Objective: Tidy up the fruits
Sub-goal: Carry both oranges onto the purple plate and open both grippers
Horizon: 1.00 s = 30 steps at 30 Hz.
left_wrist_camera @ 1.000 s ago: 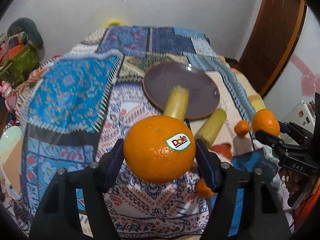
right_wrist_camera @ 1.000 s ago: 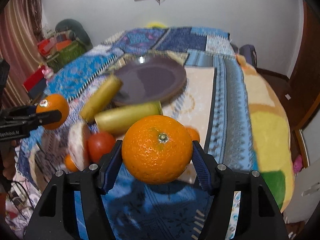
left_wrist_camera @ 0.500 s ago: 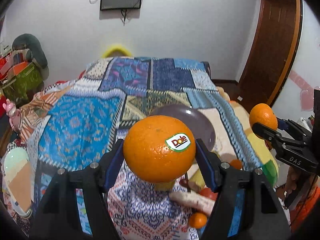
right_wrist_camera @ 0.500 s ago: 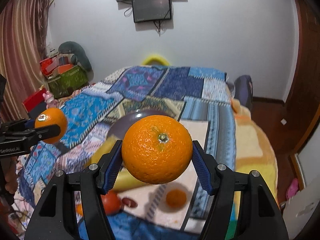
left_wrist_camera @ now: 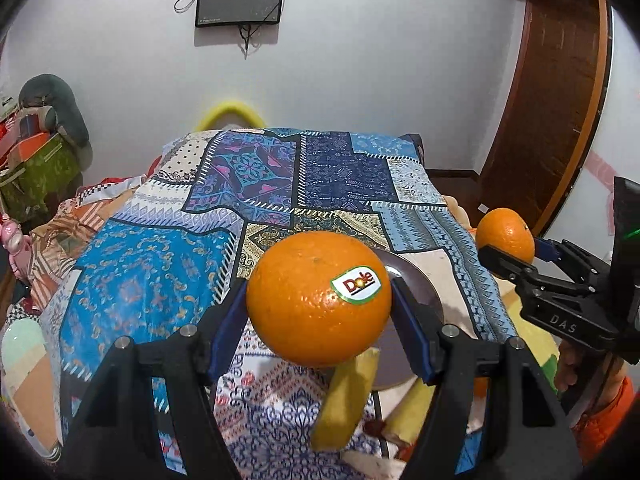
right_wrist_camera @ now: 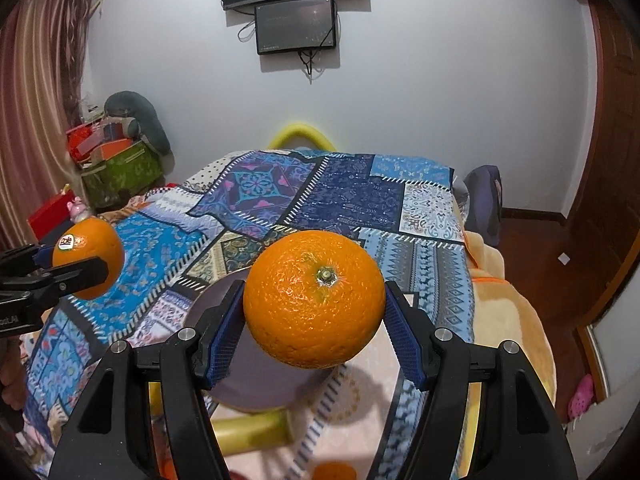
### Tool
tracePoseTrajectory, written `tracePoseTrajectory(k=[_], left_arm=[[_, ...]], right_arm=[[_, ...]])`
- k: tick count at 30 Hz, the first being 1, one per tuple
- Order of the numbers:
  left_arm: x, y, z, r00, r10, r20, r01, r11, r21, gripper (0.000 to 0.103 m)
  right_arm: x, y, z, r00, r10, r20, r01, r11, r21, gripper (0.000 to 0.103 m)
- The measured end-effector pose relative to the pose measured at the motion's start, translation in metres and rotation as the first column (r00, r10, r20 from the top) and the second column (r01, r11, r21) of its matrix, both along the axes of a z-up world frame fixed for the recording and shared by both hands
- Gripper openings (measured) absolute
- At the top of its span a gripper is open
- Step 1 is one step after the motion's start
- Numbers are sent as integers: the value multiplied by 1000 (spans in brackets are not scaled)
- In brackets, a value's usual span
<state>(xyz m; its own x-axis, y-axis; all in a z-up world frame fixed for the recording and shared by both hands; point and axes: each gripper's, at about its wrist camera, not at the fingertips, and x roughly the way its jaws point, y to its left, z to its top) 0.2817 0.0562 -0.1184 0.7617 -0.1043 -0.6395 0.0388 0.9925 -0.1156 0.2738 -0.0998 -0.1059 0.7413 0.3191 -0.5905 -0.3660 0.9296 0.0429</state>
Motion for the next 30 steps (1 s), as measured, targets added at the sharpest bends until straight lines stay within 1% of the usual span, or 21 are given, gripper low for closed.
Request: tracePoseTrajectory(k=[7,13,17,23,25,30], left_arm=[[37,0,-22,999,-6,-36,6,1000,1,69],[68,-4,-48,995,-25,-93,25,1000,0,69],[85,-4,-65,990,-48,-132,45,999,-25,69],[107,-4,-89,980,-57,-191,55,998,-17,69],[113,-4,-95,976,-59,-209,56,998,-21,69],[123,-8,-108,967,-74,-244,70,997,-25,69]], right_arm=[[29,11,-18,999,5,-32,-5,1000,-26,63],[51,21,-34,998,22,-65,-25,998,-58,63],[64,27,-48,995,32,-96,-40,996,-80,63],[83,33,-69,986,47,-162,-65,992,-107,63],[88,37,-76,980,56,-193,-81,989,-125,63],[94,40,-87,967,80,-240,-117,982,-145,64]])
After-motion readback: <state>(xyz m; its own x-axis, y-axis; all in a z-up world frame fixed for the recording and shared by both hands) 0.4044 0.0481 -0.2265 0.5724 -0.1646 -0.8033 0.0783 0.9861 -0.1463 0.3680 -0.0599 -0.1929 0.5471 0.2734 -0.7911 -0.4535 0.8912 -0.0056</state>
